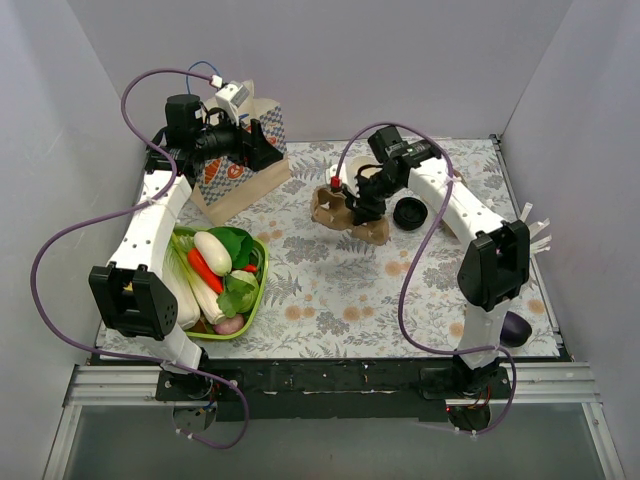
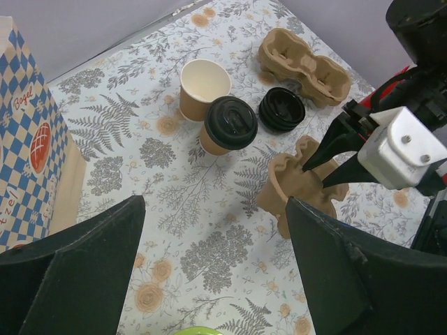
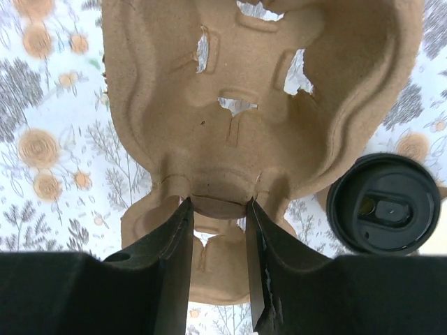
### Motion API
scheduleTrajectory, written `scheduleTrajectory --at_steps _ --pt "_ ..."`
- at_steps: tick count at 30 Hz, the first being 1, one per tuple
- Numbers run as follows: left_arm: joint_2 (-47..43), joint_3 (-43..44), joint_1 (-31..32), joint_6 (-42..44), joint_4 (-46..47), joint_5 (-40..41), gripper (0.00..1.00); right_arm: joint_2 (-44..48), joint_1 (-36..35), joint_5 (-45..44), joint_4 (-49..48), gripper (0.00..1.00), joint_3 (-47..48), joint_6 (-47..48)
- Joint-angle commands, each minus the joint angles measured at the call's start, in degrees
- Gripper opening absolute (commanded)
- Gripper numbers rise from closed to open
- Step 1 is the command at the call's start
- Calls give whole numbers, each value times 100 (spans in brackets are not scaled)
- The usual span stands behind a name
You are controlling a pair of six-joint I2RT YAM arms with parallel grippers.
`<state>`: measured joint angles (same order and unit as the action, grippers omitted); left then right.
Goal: Pack the takeout coffee
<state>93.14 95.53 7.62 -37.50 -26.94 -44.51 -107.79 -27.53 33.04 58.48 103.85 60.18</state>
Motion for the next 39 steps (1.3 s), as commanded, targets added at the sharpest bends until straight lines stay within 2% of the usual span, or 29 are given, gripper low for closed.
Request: scheduleTrajectory --at_steps 1,6,13,21,29,39 --pt "-481 107 21 313 -162 232 82 -155 -7 -754 323 1 -329 547" --pt "-464 115 12 339 -189 215 83 -234 -7 -1720 173 1 -690 599" --pt "-297 221 12 243 -119 101 83 -146 63 -2116 50 1 -1253 1013" --pt "-297 186 12 216 -119 83 83 -409 362 -2433 14 1 -1289 1320" --pt "-306 194 12 252 -145 136 83 -796 749 -2433 129 1 -832 1575" --pt "-183 414 12 347 -197 188 83 -955 846 -2574 -82 1 -717 1742"
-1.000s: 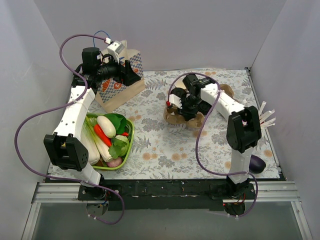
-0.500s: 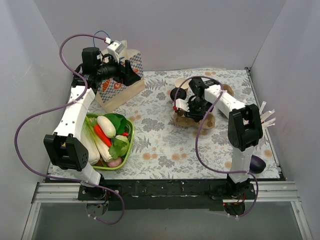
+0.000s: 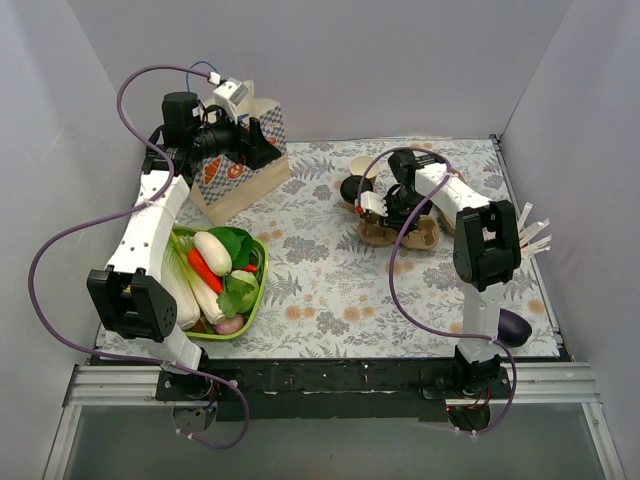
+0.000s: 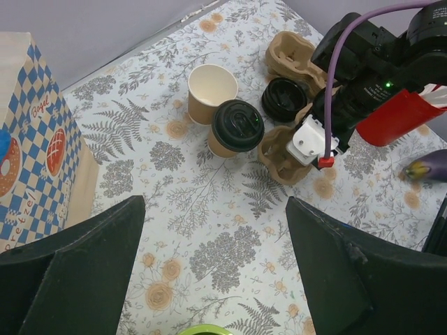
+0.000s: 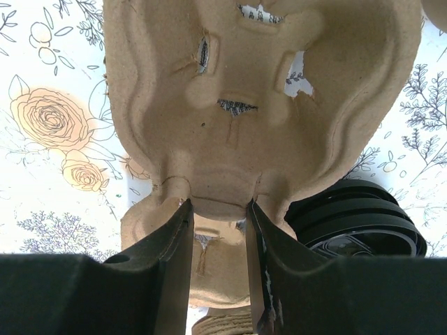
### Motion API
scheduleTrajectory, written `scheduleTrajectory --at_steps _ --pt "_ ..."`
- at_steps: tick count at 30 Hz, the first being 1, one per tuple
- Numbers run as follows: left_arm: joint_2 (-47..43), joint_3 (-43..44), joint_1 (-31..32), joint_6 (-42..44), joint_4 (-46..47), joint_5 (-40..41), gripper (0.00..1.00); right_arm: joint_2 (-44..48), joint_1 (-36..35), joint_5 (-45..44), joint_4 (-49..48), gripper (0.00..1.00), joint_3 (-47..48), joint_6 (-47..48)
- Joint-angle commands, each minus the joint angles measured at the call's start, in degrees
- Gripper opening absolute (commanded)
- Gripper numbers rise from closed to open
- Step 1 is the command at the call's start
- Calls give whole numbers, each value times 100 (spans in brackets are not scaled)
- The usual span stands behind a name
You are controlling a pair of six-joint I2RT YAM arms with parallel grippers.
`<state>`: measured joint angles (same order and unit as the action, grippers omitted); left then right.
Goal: Pack the takeout coffee
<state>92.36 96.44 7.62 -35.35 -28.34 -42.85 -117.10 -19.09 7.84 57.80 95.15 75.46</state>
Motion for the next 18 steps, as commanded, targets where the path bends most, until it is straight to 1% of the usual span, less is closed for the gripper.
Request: scheduleTrajectory --at_steps 1,2,3,4,6,7,9,10,12,13,14,15,16,17,18 --pt "-78 383 12 204 -84 75 83 -6 2 -54 3 5 135 223" --pt "-60 454 12 309 -128 162 83 3 2 -28 21 9 118 215" --pt "-34 654 12 623 -233 511 83 12 2 7 38 13 91 206" --pt "1 761 12 783 -286 749 83 46 2 16 47 24 74 171" --pt "124 1085 -58 1073 -365 1321 85 82 2 77 100 33 65 136" --pt "151 1191 -102 1335 -374 1784 85 152 2 104 109 42 65 101" --pt "265 1359 -286 1496 -392 2095 87 222 11 139 39 47 38 -22" --pt "326 1612 -374 1548 -435 2227 87 292 2 157 3 50 38 -118" --pt "510 1903 -717 1427 -602 2185 87 337 2 253 38 54 56 -233" --pt "572 2139 -857 1356 -629 2124 87 389 2 288 38 62 21 -268" --pt "616 2264 -1067 1173 -647 2001 87 424 2 332 30 76 3 -312" --pt "747 2378 -1391 1075 -638 1939 87 451 11 394 3 87 -14 -330" --pt "827 2483 -1586 970 -638 1851 87 503 2 420 -14 89 -41 -356" --pt "941 2772 -1953 795 -664 1659 87 504 11 447 -23 90 -67 -391" --pt "1055 2914 -2122 732 -699 1561 87 513 2 482 -23 91 -58 -453"
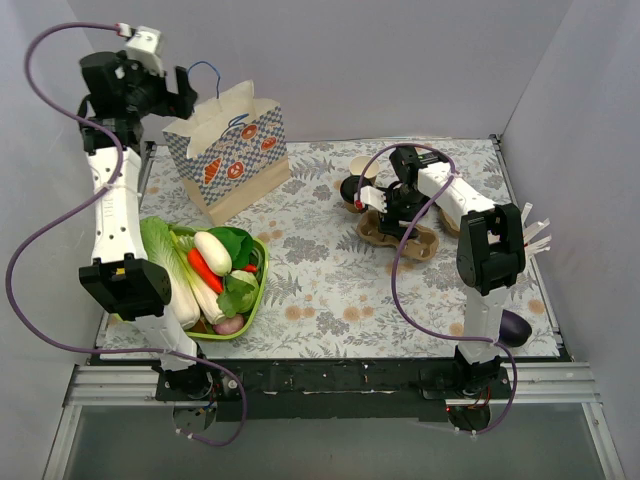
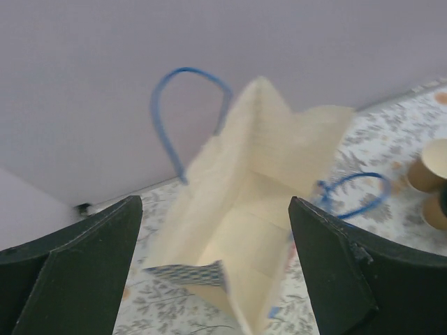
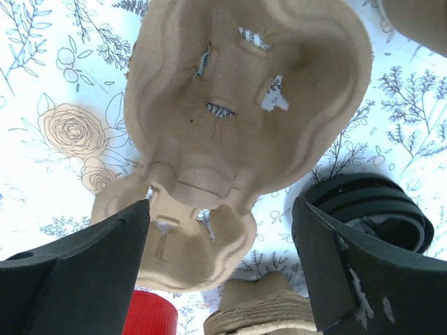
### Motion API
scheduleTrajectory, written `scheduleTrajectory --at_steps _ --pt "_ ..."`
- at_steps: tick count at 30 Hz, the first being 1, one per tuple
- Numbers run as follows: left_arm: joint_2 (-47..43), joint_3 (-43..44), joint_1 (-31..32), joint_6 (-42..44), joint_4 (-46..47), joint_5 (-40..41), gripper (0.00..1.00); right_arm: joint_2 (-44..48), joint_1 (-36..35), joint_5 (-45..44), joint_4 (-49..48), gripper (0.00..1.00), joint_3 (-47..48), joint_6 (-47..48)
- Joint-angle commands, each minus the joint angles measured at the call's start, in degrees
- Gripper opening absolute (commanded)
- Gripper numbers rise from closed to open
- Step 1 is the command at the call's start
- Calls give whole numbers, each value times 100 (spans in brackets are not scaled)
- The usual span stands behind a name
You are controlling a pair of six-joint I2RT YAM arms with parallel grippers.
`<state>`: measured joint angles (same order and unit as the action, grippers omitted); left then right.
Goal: Pack the takeout coffee
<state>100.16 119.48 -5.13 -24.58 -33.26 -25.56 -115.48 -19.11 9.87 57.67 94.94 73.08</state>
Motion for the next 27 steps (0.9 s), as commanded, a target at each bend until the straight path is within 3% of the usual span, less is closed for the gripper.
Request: scheduleTrajectory --at_steps 1,8,13,17,23,27 --pt "520 759 -998 -407 -234 -273 87 368 4 305 25 91 -19 -267" --pt "1549 1218 -1465 -319 -34 -897 87 526 -40 955 350 91 473 -777" --pt "2016 1210 -1465 -1248 459 -2125 85 719 -119 1272 385 90 640 -1128" --pt "2192 955 -1395 -1691 829 -2533 80 825 -136 1351 342 89 544 -1410" --pt "2034 384 -1307 -1550 821 -2401 70 940 -136 1377 236 88 289 -1621" --pt "1902 155 -1245 -1401 768 -2226 53 931 -145 1413 192 88 297 -1744"
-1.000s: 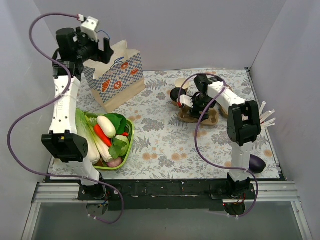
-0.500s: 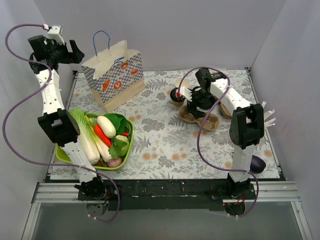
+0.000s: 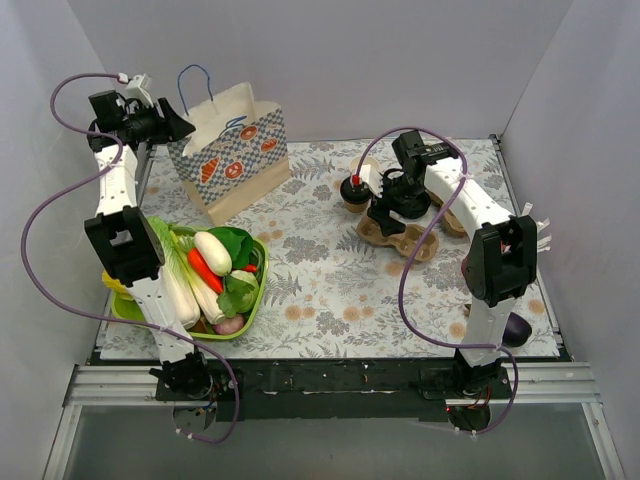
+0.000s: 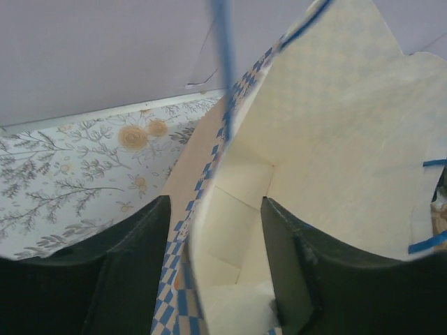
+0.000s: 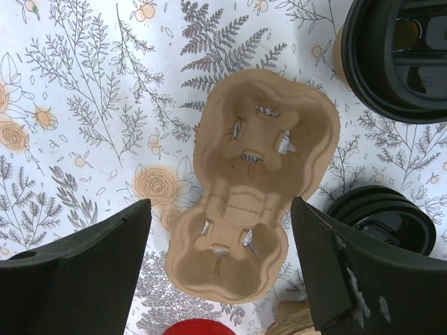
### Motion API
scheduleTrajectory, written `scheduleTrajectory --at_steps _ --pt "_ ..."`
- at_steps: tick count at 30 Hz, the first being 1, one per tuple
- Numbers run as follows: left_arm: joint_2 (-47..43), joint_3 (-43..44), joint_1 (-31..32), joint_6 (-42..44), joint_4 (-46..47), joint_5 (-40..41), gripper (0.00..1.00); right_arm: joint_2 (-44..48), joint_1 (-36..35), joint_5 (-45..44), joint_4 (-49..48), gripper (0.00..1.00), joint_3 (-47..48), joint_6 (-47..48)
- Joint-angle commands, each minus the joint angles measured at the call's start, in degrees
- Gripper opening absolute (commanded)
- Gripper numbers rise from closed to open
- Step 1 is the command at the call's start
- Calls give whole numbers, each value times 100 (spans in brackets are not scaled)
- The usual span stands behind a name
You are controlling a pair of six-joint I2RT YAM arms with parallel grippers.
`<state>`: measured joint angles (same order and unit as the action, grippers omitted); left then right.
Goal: Pack the takeout coffee
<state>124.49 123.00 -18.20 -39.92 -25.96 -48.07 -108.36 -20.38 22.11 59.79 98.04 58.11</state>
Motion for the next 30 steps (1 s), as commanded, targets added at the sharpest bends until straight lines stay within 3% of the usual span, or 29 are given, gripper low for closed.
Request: scheduleTrajectory --at_steps 1,4,10,14,26,30 --pt "-531 -206 70 169 -6 61 45 192 -10 197 -11 87 4 -256" --pt "-539 -180 115 117 -85 35 33 157 -18 171 -11 87 84 -282" --pt "-715 -101 273 11 -50 -158 20 139 -27 13 -99 85 145 -388" --pt "-847 57 334 -261 72 -343 0 192 -27 -163 -257 85 40 -554" --pt "-1812 -223 642 -859 573 -685 0 438 34 -435 -626 85 -163 -976" --pt "-2182 -452 730 -1008 626 -922 0 482 323 -121 -644 84 -5 -1249"
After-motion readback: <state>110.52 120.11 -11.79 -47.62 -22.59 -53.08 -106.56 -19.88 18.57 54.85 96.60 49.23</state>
